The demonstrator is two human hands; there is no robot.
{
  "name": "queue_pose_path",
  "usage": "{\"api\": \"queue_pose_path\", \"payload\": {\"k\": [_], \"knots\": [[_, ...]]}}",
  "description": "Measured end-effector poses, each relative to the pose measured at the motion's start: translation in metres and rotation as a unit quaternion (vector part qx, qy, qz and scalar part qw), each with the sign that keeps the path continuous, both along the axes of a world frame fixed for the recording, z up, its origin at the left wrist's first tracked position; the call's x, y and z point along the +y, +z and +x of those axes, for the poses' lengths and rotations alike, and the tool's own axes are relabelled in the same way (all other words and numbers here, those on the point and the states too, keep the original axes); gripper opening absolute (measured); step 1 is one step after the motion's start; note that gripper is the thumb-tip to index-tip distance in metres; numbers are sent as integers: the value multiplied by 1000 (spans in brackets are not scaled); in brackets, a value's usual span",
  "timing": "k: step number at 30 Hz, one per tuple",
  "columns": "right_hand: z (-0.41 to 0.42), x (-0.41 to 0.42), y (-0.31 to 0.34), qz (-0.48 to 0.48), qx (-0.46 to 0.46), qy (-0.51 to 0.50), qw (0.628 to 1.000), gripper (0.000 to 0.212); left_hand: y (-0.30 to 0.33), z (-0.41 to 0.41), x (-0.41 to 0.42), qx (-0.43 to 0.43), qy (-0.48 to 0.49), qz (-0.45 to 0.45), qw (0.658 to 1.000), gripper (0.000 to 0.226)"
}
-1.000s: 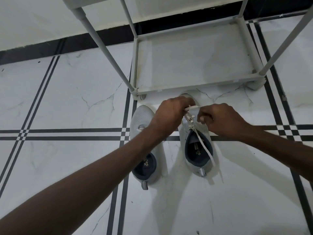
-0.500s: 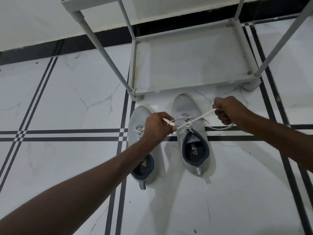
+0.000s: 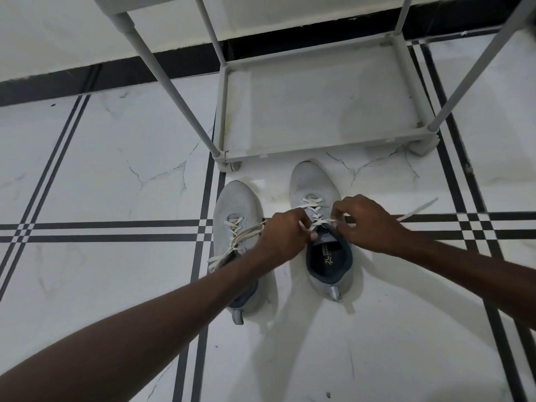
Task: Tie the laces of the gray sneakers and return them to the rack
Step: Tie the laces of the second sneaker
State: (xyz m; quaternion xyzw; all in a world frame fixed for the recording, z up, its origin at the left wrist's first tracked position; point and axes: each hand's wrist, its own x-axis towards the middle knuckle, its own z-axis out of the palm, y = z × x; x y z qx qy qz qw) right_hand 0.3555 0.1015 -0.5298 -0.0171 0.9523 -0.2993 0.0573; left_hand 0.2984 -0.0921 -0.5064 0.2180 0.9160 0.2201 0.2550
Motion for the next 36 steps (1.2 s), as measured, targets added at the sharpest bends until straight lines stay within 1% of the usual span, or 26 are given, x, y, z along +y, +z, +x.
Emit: {"api": "queue_pose_path", "payload": {"k": [1,3,5,6,8,10,11,13,18,22,23,25,26,27,29,31,32,34,36], "knots": [[-1,-4,3,-29,-10,-25,999,9,-1,-1,1,-4,9,2,1000,24],[-4,-5,13,-111,-51,-72,990,19,0,-6,0,-33,23,30,999,17],[-8,1,16,-191,-122,-95,969,27,1,-11,-4,-46,29,52,997,11],[-9,5,17,-212,-163,-94,959,33,2,-13,-7,-33,20,44,998,12],[-7,15,16,-209,-227,-59,950,45,2,-16,-11,-2,1,9,1000,14],[-5,25,12,-213,-259,-21,942,42,0,-19,-15,-7,-8,-16,1000,13],[-4,29,7,-211,-263,-15,941,40,-2,-19,-15,-10,-14,-29,999,12],[-6,36,0,-170,-249,-8,953,38,-3,-18,-16,-10,-26,-56,998,13],[-6,43,-23,-79,-221,14,972,44,-3,-18,-21,-27,-37,-91,995,18],[-6,39,-23,-10,-188,33,982,46,-4,-19,-25,-38,-38,-89,995,15],[-6,39,-21,9,-179,36,983,46,-4,-20,-28,-48,-29,-81,995,12],[-5,41,-11,26,-168,28,985,42,-4,-27,-39,-95,-3,-49,994,6],[-4,44,-6,13,-168,15,986,40,-1,-30,-44,-122,5,-28,992,7],[-3,46,1,-21,-176,-9,984,37,3,-35,-49,-148,14,-4,989,9],[-1,47,18,-138,-184,-67,971,33,16,-43,-56,-198,46,63,977,16],[0,41,37,-264,-193,-122,937,30,30,-51,-56,-245,90,141,955,31],[0,37,45,-311,-194,-139,920,31,35,-54,-53,-268,109,175,941,35],[-1,27,56,-370,-199,-149,895,33,42,-56,-44,-315,128,233,911,33],[-3,17,60,-423,-202,-140,872,32,43,-55,-31,-363,129,270,883,31]]}}
